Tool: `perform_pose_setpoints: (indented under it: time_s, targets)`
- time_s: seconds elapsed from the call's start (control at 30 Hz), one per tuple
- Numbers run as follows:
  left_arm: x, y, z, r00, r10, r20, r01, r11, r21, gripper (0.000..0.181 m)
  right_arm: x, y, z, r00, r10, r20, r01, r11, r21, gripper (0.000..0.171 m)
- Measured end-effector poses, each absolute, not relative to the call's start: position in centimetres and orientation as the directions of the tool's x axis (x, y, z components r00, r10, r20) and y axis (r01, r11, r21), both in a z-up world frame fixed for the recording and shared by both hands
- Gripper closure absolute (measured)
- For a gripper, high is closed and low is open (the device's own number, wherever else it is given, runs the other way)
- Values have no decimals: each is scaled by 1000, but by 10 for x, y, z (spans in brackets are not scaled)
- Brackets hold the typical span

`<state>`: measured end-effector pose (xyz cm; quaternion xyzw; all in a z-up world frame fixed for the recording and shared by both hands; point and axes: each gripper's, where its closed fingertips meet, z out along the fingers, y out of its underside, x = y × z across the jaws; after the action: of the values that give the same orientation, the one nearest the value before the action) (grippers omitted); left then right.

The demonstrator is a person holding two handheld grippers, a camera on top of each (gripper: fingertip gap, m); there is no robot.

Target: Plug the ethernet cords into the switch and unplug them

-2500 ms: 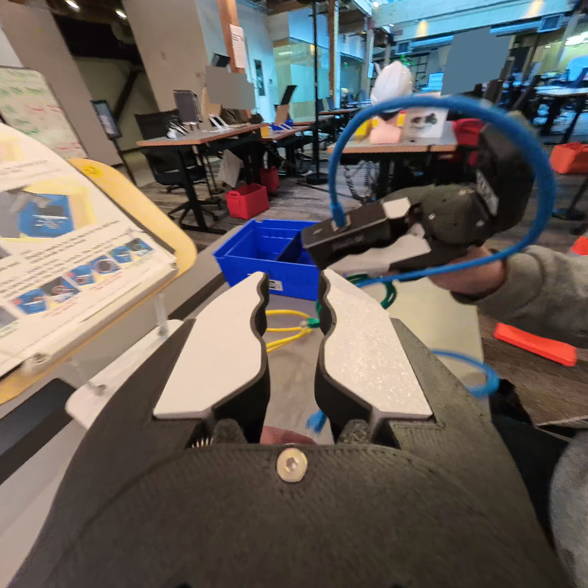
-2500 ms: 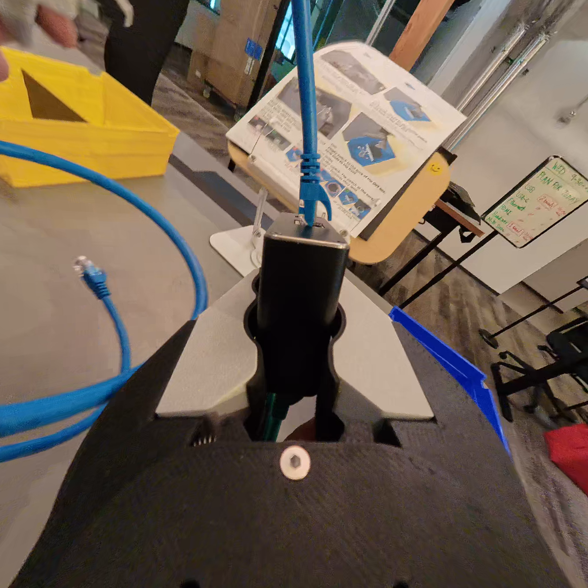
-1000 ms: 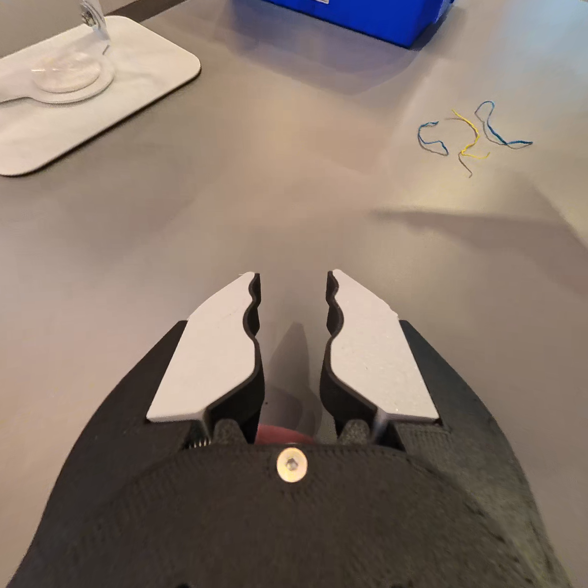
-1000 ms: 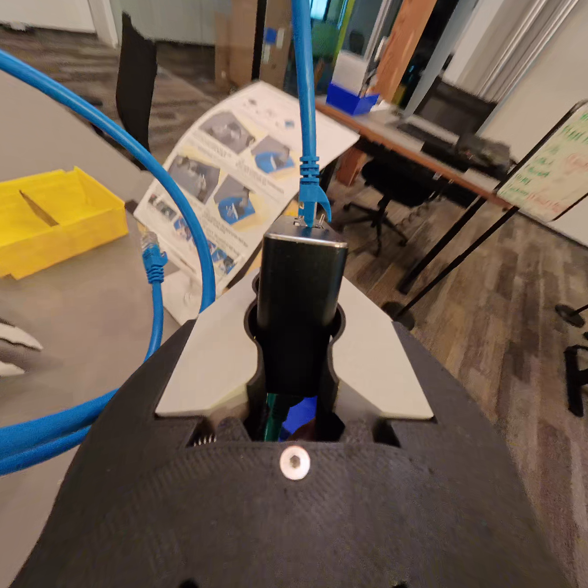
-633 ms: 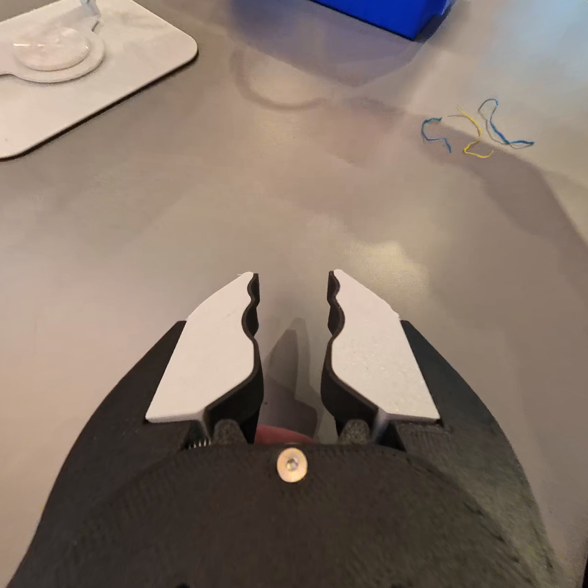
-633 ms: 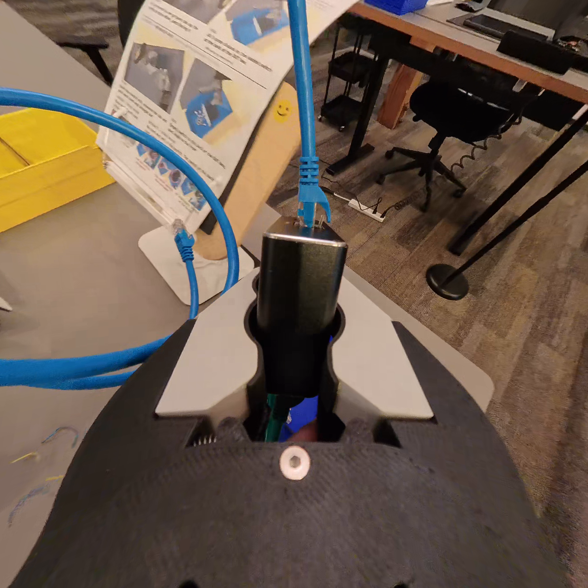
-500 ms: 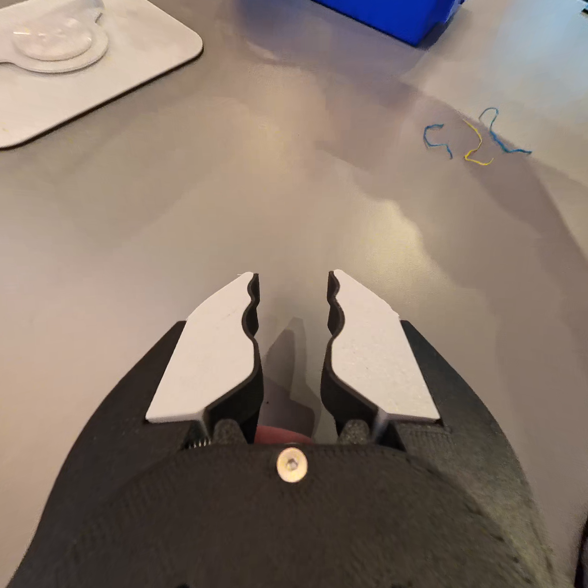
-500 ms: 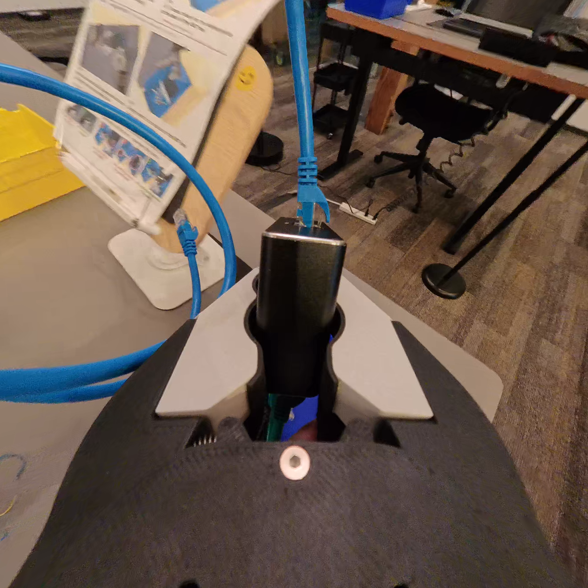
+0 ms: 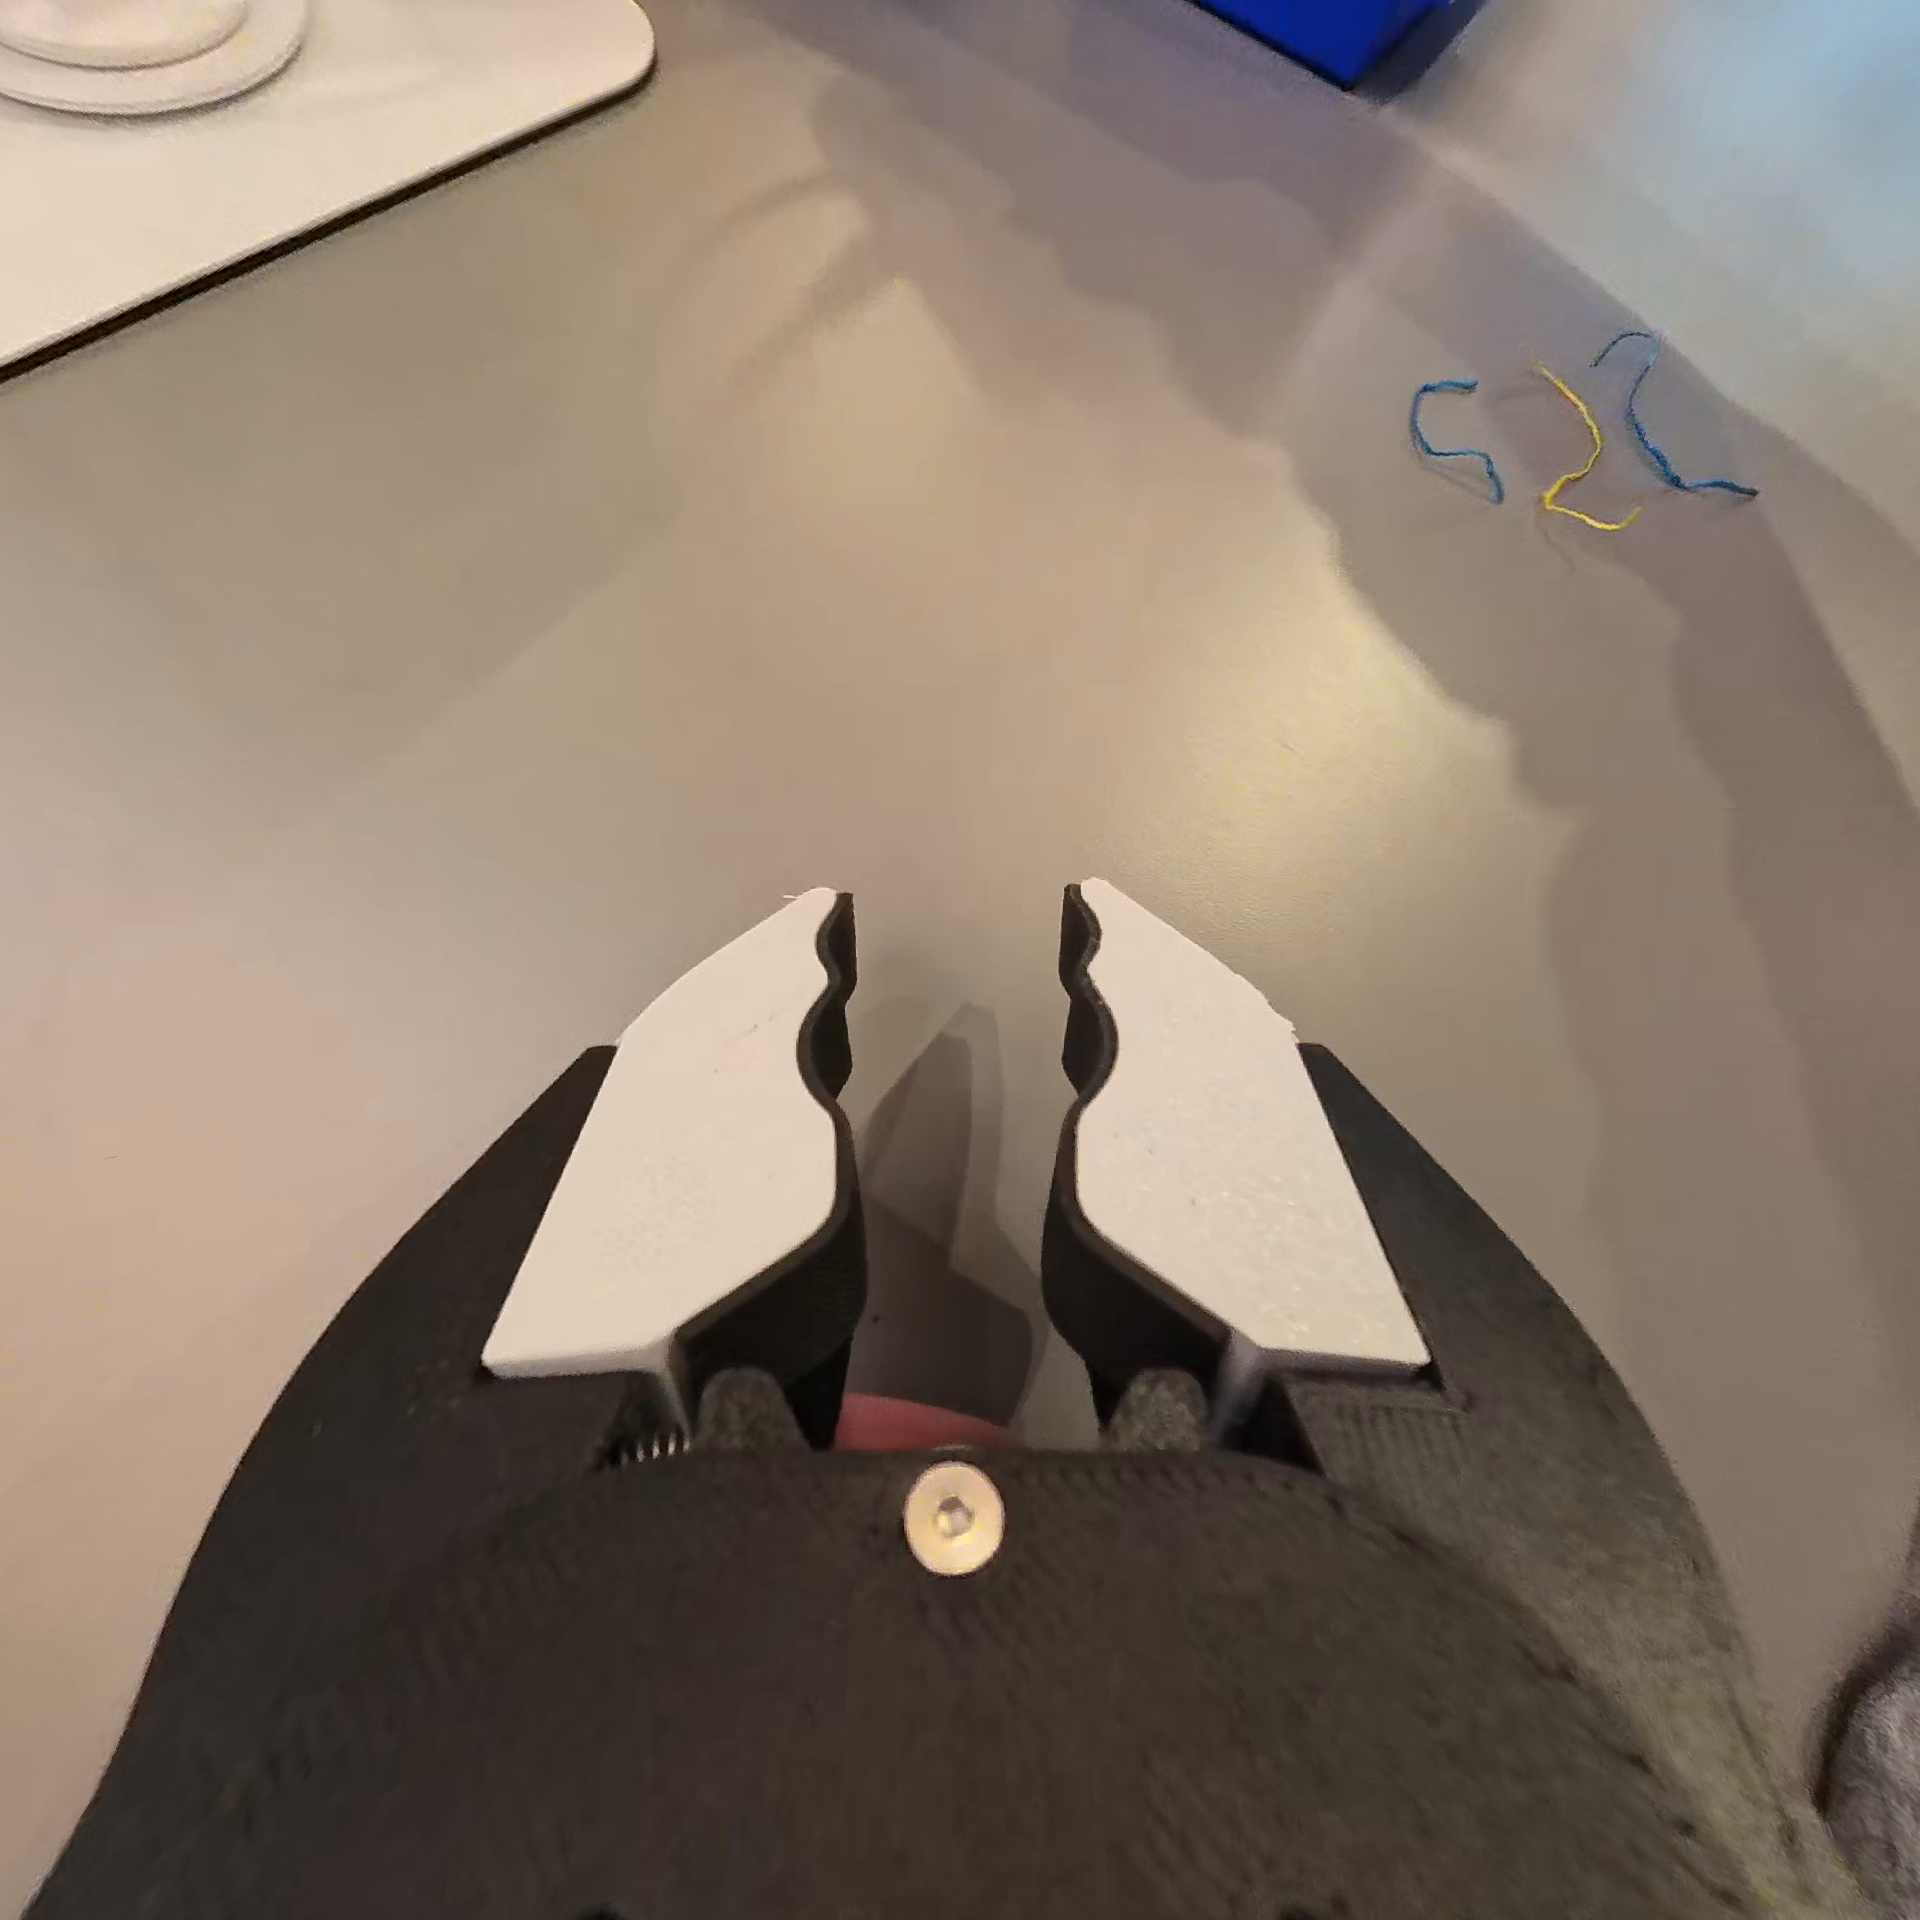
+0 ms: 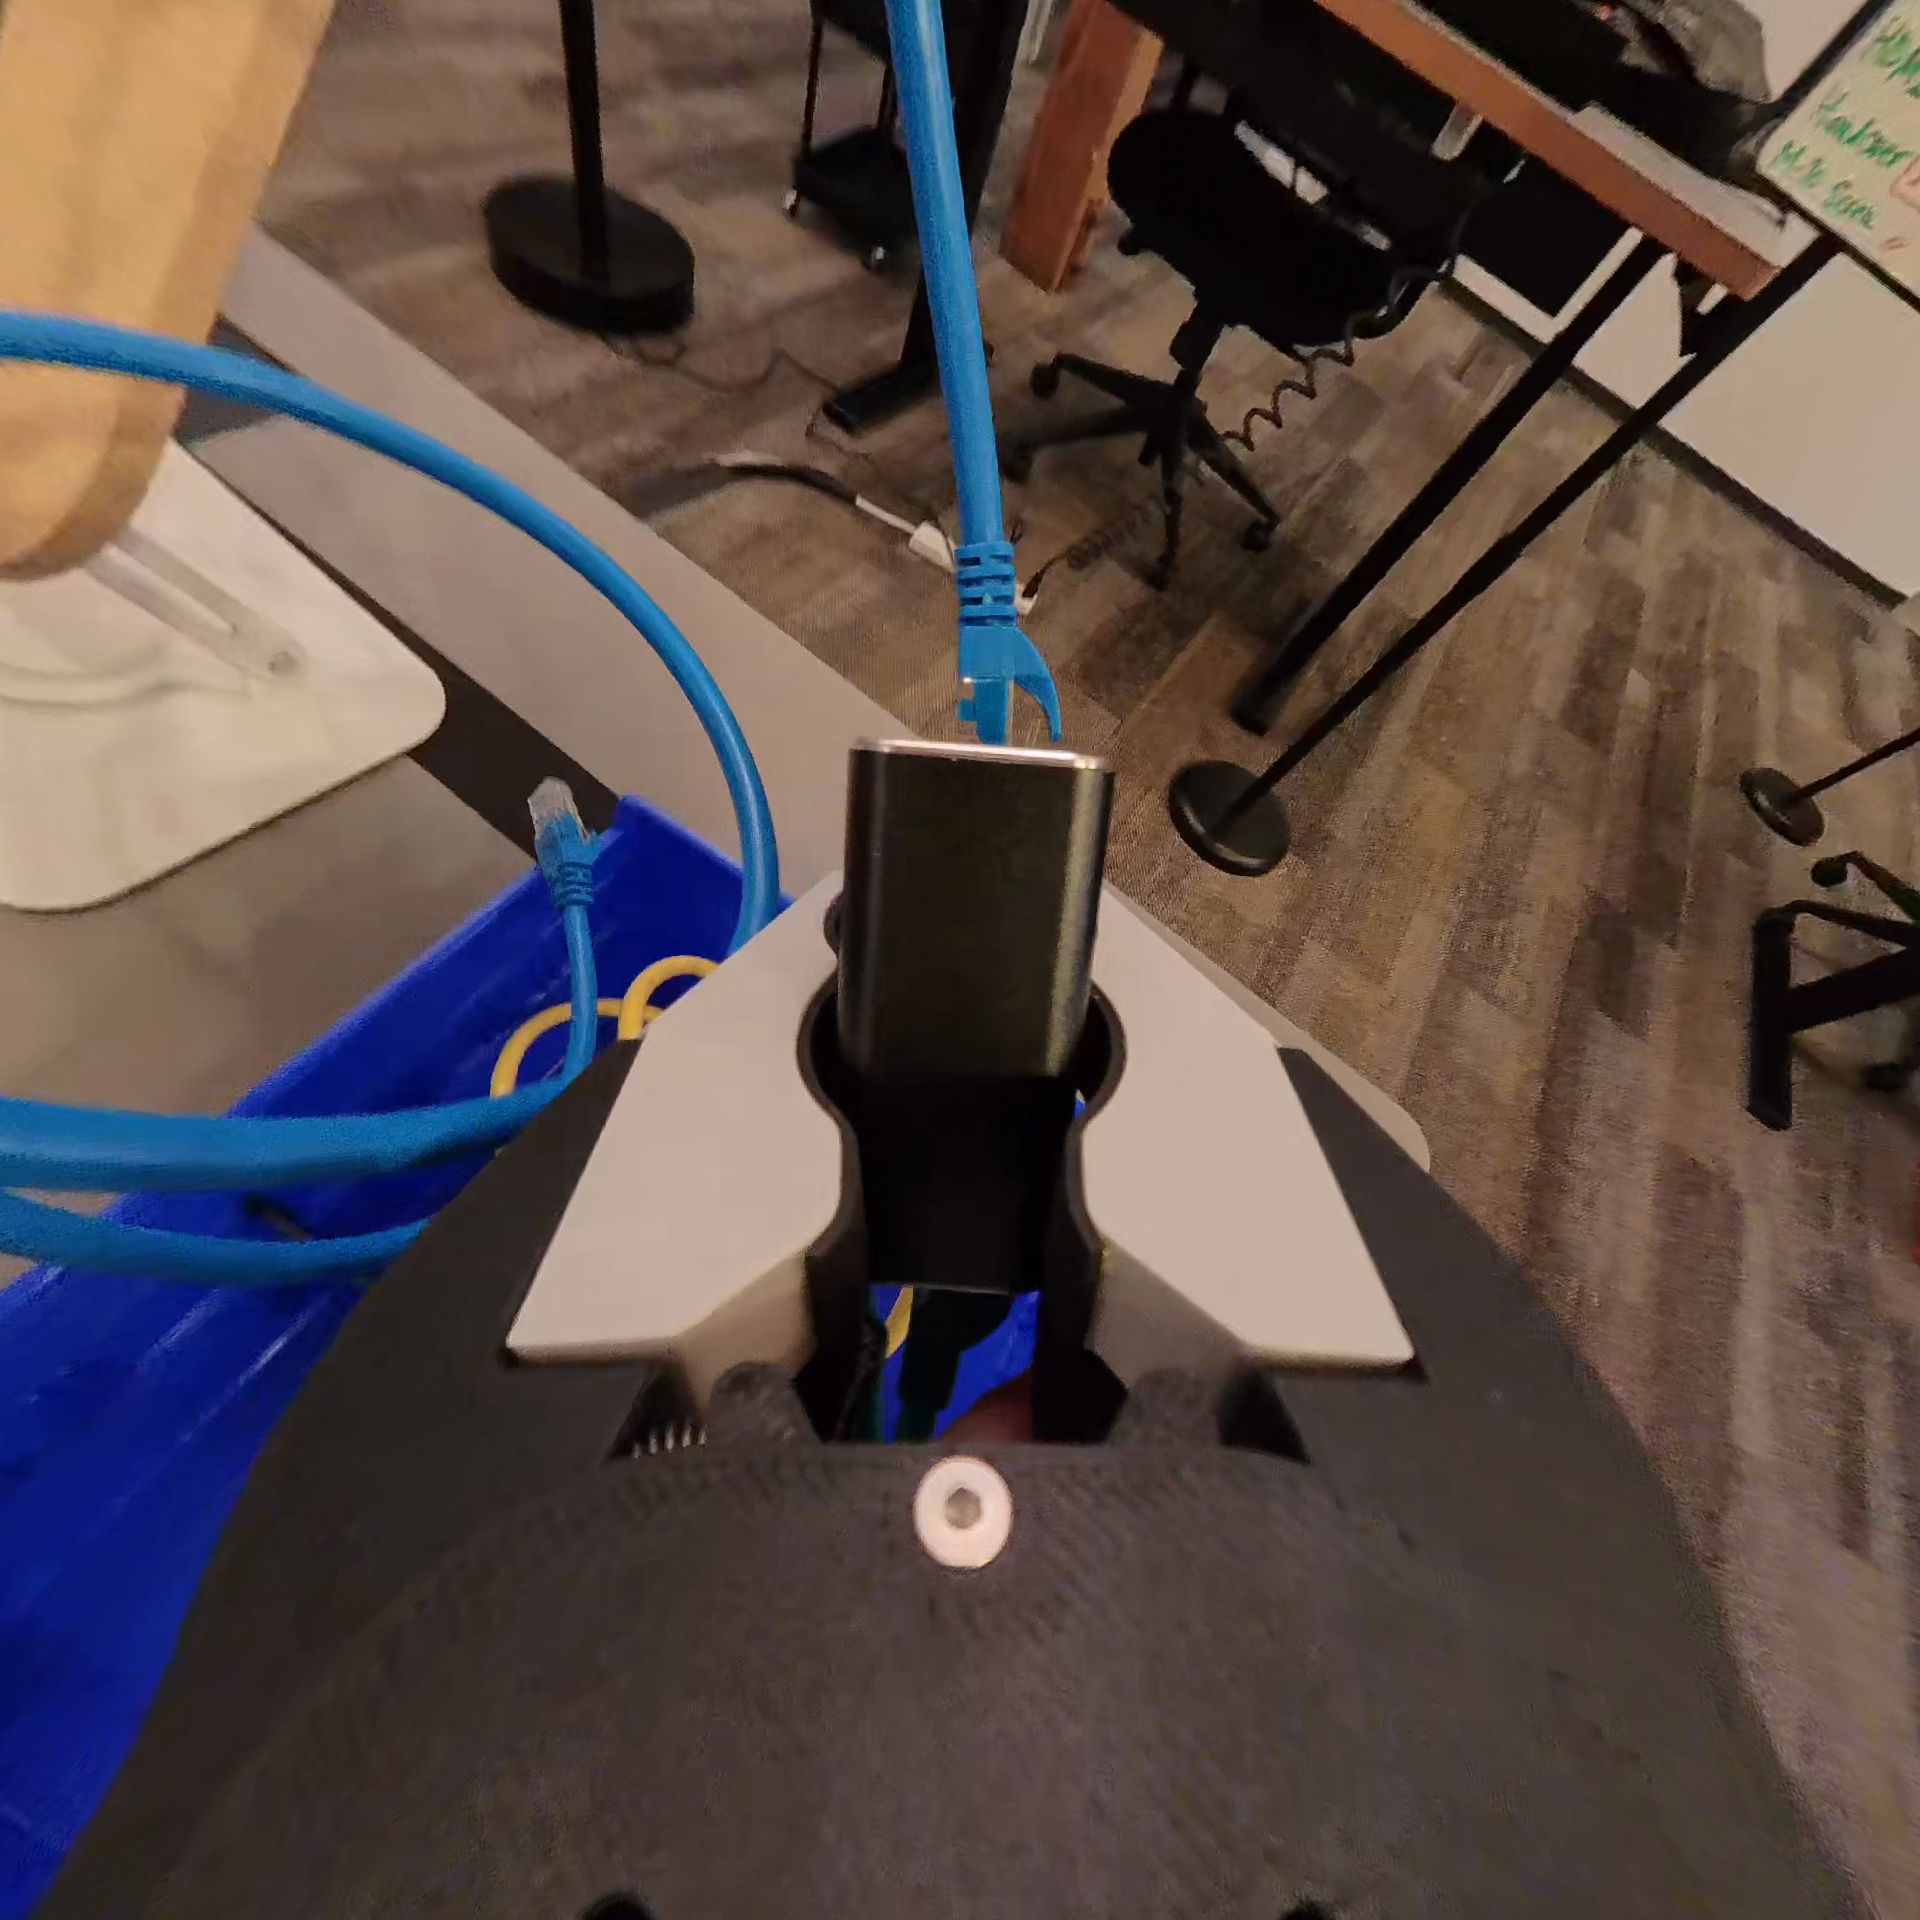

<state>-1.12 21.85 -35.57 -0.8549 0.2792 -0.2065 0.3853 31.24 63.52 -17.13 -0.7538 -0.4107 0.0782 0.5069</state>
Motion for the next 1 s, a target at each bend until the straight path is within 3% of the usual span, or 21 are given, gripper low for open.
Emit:
perform_pose_setpoints:
  time_s: [0.13, 0.23, 0.33, 0.43, 0.53, 0.67, 0.8, 1.0]
  targets:
    - [-9, 217, -359, 751, -650, 114, -353, -541, -763, 145, 294, 631, -163, 532, 770, 352, 637, -89, -766, 138]
    - [-7, 215, -361, 744, -662, 91, -381, -532, -756, 146, 268, 619, -138, 390, 856, 340, 624, 26, -781, 139]
    - [-5, 214, -363, 737, -672, 70, -407, -524, -748, 146, 248, 600, -124, 232, 964, 131, 526, -11, -850, 139]
    - [-4, 213, -365, 734, -676, 65, -420, -527, -739, 146, 252, 621, -140, 255, 967, 12, 444, -106, -890, 139]
    - [-4, 214, -366, 735, -675, 67, -422, -532, -734, 147, 264, 656, -180, 388, 922, 3, 399, -165, -902, 138]
    - [-3, 216, -364, 737, -668, 100, -394, -545, -740, 148, 275, 670, -236, 479, 866, 142, 479, -122, -870, 137]
    - [-2, 217, -364, 739, -662, 125, -376, -559, -739, 150, 280, 665, -237, 500, 823, 271, 530, -43, -847, 136]
    - [-3, 217, -363, 739, -661, 126, -373, -558, -742, 151, 288, 654, -239, 450, 675, 585, 697, 144, -703, 136]
